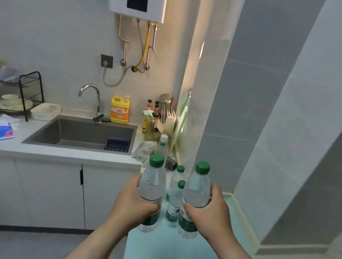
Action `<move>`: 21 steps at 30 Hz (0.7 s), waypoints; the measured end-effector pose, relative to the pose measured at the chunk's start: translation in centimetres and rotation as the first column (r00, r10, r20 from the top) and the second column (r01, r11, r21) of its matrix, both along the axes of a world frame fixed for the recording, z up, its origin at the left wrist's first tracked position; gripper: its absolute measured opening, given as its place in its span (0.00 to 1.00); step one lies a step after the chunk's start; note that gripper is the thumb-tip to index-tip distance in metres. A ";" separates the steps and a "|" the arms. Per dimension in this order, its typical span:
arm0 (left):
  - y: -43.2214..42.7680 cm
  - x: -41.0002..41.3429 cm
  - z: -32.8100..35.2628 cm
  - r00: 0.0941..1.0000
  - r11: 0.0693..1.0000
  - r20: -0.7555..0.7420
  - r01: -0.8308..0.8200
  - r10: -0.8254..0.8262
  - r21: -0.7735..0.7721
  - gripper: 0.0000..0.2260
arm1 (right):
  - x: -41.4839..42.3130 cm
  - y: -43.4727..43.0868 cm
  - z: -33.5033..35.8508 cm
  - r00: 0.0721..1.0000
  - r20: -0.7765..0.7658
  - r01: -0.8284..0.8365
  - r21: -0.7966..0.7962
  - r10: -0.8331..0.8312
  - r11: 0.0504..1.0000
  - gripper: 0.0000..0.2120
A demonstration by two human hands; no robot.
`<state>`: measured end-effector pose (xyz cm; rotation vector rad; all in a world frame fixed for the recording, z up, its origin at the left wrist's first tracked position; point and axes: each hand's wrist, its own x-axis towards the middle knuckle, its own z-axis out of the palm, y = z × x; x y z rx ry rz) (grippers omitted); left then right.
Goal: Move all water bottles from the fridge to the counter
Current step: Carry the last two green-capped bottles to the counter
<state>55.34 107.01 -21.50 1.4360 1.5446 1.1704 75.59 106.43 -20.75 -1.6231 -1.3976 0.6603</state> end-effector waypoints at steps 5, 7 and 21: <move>4.3 0.2 -5.3 0.998 0.995 -0.035 -0.050 0.047 -0.090 0.23 | -0.6 5.0 -5.2 0.997 0.025 -0.068 -0.095 0.071 0.993 0.28; 5.7 0.3 -7.6 0.997 0.990 -0.043 -0.075 0.070 -0.116 0.23 | -0.8 6.5 -7.5 0.996 0.030 -0.077 -0.132 0.081 0.988 0.29; 10.5 2.0 -16.4 0.993 0.970 -0.087 -0.093 0.076 -0.223 0.22 | 0.0 11.3 -17.9 0.998 -0.016 -0.056 -0.238 0.053 0.970 0.32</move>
